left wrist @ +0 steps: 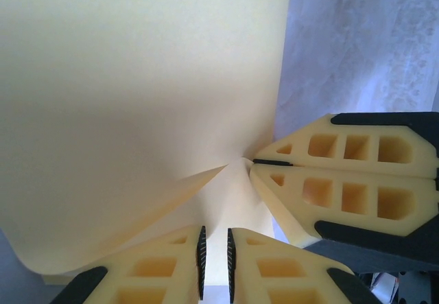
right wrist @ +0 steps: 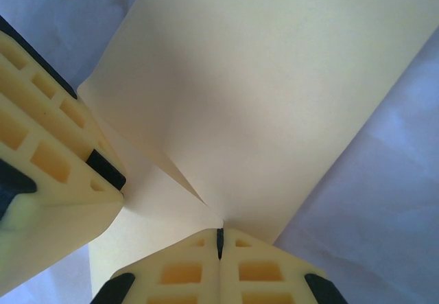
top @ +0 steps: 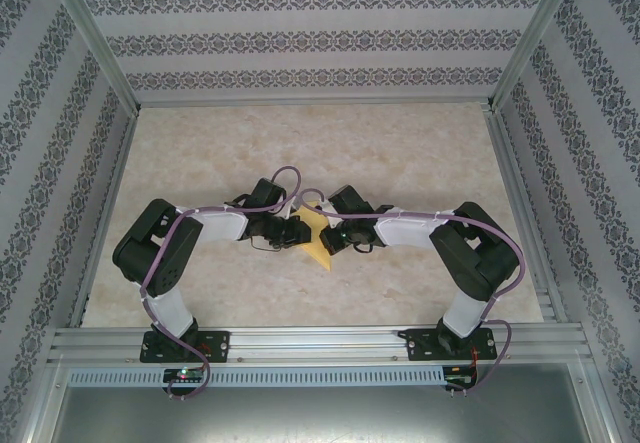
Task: Fold a paper plane with a square sheet of paper (fold left side to right side)
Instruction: Third fold the triangle at the center of the table.
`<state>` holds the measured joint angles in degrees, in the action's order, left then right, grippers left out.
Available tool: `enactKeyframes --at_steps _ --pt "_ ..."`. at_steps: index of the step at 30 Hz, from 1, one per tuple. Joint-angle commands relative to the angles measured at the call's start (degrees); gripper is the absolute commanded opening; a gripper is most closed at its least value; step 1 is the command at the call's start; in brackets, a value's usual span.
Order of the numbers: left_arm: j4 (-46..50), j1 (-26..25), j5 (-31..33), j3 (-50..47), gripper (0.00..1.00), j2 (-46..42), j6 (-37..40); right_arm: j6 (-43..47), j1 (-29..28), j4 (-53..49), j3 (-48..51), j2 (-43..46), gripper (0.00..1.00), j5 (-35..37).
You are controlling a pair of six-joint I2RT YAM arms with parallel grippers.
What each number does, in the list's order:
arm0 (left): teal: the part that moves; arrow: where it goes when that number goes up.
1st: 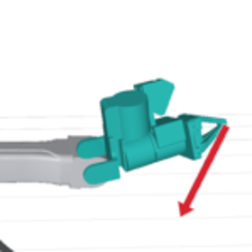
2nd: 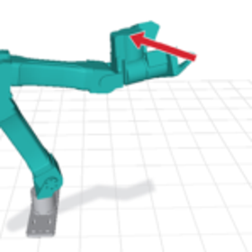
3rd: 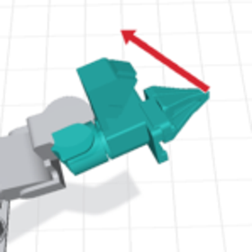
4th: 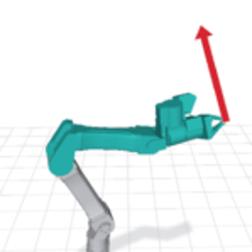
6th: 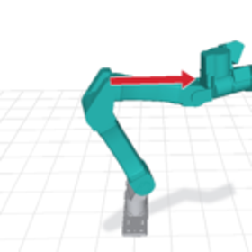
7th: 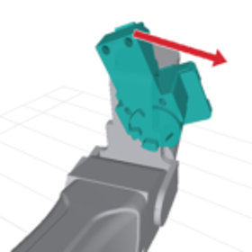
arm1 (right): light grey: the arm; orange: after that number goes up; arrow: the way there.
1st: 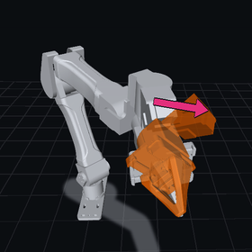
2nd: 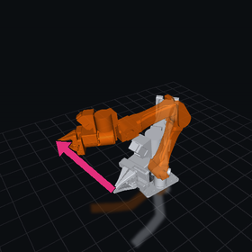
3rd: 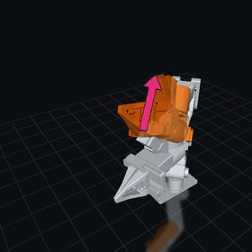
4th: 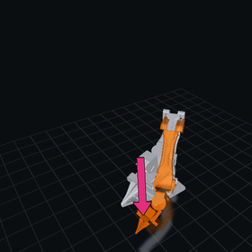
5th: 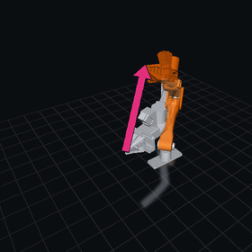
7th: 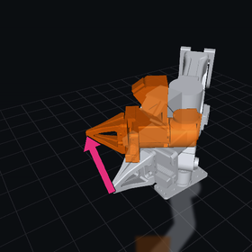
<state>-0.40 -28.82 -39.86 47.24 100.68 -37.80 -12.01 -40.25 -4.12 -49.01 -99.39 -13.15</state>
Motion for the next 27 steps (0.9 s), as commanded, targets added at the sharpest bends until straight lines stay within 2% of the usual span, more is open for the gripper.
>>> enactKeyframes --at_steps 1,14,20,25,27 --pt "2.2 -0.5 1.2 -0.6 0.2 0.8 1.5 0.8 0.0 -4.9 0.0 -2.4 0.0 0.6" --pt "2.5 -0.5 2.3 -2.0 0.2 1.4 1.7 0.8 0.0 -4.9 -0.6 -2.6 0.0 0.1" --pt "3.2 -0.5 3.4 -3.1 0.19 1.3 2.0 -1.1 1.3 -4.0 -1.6 -1.5 0.0 -2.9" --pt "3.0 -0.6 3.5 -3.6 0.19 1.4 2.1 -3.6 3.4 -4.0 -3.2 2.8 0.2 -5.4" --pt "2.9 -0.6 3.6 -3.7 0.19 1.4 2.0 -4.2 4.2 -5.2 -3.7 4.6 0.25 -6.5"
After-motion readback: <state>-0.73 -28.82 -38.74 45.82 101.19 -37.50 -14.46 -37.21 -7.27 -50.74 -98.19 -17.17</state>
